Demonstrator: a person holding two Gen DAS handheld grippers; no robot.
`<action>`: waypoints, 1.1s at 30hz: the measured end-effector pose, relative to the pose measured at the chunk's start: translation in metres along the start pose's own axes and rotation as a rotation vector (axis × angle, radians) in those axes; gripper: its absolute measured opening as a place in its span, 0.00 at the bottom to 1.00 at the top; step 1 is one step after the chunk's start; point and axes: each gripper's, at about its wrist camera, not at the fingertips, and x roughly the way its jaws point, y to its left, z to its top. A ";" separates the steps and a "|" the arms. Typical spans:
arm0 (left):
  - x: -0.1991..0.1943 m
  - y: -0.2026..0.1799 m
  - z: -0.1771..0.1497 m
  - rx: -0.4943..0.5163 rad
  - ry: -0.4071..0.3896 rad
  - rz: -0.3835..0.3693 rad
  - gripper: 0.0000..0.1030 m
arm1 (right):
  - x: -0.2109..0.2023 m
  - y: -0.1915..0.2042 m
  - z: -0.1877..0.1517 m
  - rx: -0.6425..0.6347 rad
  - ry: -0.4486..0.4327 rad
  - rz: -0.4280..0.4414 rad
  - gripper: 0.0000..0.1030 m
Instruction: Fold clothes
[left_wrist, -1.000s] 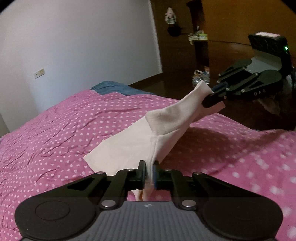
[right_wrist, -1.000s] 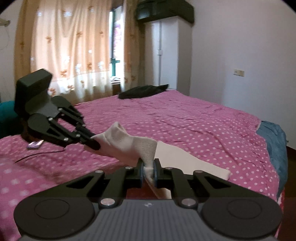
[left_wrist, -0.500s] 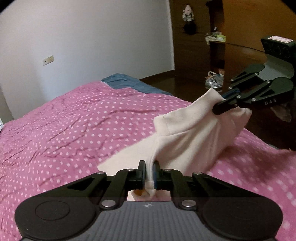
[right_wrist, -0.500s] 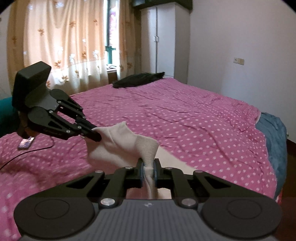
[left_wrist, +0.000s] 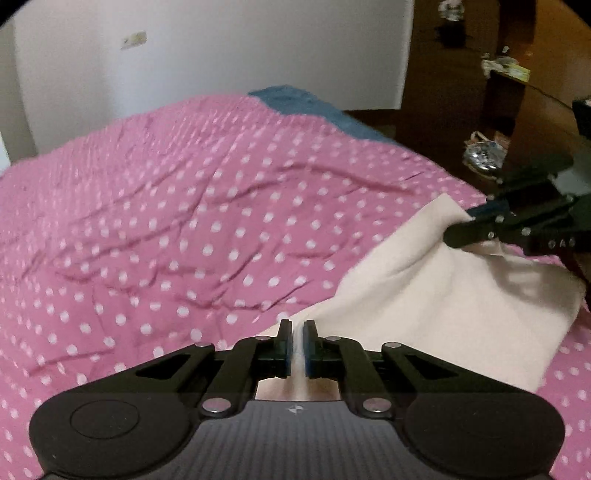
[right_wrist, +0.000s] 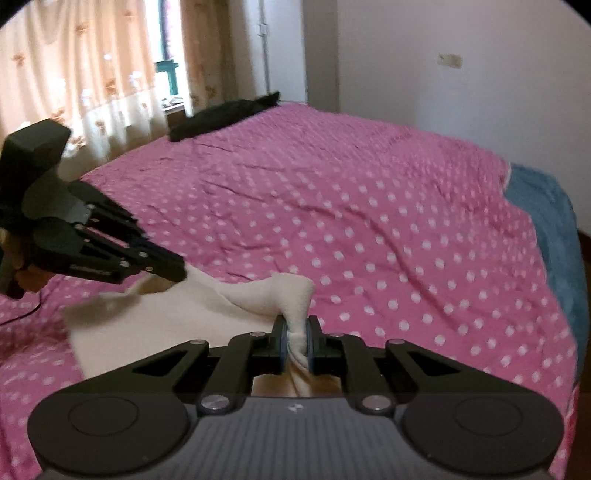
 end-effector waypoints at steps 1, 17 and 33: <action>0.001 0.004 -0.002 -0.016 0.004 -0.003 0.06 | 0.007 -0.003 -0.003 0.009 0.014 -0.001 0.09; -0.013 0.018 -0.005 -0.124 -0.012 -0.016 0.14 | 0.020 -0.007 -0.005 0.015 0.035 -0.037 0.14; -0.010 0.014 -0.020 -0.099 0.023 -0.030 0.31 | -0.049 -0.008 -0.031 0.034 0.001 -0.074 0.32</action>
